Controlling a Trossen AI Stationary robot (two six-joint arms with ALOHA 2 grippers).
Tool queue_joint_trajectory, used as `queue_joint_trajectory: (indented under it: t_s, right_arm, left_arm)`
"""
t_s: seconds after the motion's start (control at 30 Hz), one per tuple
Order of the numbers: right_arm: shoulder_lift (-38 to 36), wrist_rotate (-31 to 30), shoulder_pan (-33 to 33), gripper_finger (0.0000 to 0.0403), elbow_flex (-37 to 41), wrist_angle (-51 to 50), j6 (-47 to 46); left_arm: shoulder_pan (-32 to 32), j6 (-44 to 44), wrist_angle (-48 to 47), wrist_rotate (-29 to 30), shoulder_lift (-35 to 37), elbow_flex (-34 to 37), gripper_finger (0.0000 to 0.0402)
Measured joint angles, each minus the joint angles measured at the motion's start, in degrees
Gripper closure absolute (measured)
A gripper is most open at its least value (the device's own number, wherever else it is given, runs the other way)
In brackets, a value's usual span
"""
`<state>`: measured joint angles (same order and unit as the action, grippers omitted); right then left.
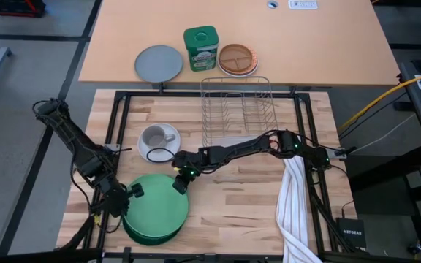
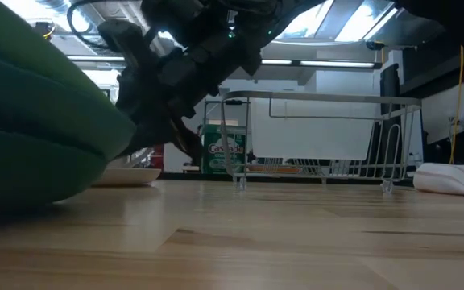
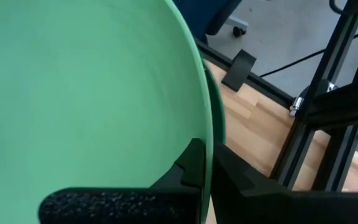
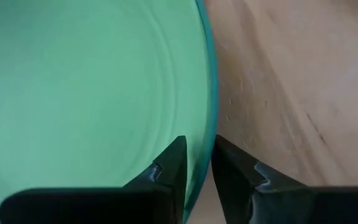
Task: Sort dishes
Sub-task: Put the light green plate into the dish rack
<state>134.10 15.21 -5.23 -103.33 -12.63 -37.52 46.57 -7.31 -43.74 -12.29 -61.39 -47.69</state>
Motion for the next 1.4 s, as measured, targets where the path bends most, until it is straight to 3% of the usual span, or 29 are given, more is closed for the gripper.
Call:
queue_joint_trajectory:
  t_s: [0.6,0.8,1.17,1.4]
  right_arm:
    - [-6.0,-5.4,0.0,0.0329,-0.1,-0.9,15.6]
    - [-8.2,-7.8,0.0,0.0329,-0.1,-1.2,19.7]
    - [-14.0,-9.7,-0.2,0.0329,-0.1,-7.1,31.9]
    - [-17.9,-9.9,-1.7,0.0329,-0.1,-10.6,39.6]
  left_arm:
    - [0.0,2.8,-0.1,0.6,0.2,-1.6,0.0401]
    - [0.0,3.7,3.9,1.0,0.5,-1.6,0.0402]
    - [-0.2,8.1,7.8,13.8,6.7,-1.6,0.0401]
    - [-0.2,10.7,11.6,16.1,10.5,-1.6,0.0401]
